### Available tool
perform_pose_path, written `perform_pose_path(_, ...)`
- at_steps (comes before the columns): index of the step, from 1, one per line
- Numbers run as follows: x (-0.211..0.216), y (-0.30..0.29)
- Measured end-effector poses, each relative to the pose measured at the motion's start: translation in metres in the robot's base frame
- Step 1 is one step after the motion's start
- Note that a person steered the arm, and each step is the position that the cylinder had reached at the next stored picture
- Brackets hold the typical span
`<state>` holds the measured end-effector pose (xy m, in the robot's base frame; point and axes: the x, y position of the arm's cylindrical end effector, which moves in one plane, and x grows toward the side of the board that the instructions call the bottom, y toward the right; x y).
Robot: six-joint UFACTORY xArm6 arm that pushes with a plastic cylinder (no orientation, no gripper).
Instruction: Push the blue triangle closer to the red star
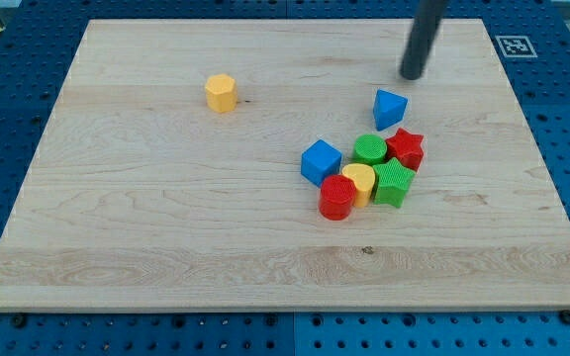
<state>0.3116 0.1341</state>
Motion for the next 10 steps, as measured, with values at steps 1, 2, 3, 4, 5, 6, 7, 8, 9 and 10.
perform_pose_path(1, 0.037, -0.050)
perform_pose_path(2, 0.066, -0.025)
perform_pose_path(3, 0.077, 0.066)
perform_pose_path(4, 0.065, 0.104)
perform_pose_path(5, 0.031, 0.108)
perform_pose_path(6, 0.088, 0.119)
perform_pose_path(7, 0.162, 0.118)
perform_pose_path(8, 0.153, 0.118)
perform_pose_path(9, 0.093, 0.085)
perform_pose_path(10, 0.064, 0.021)
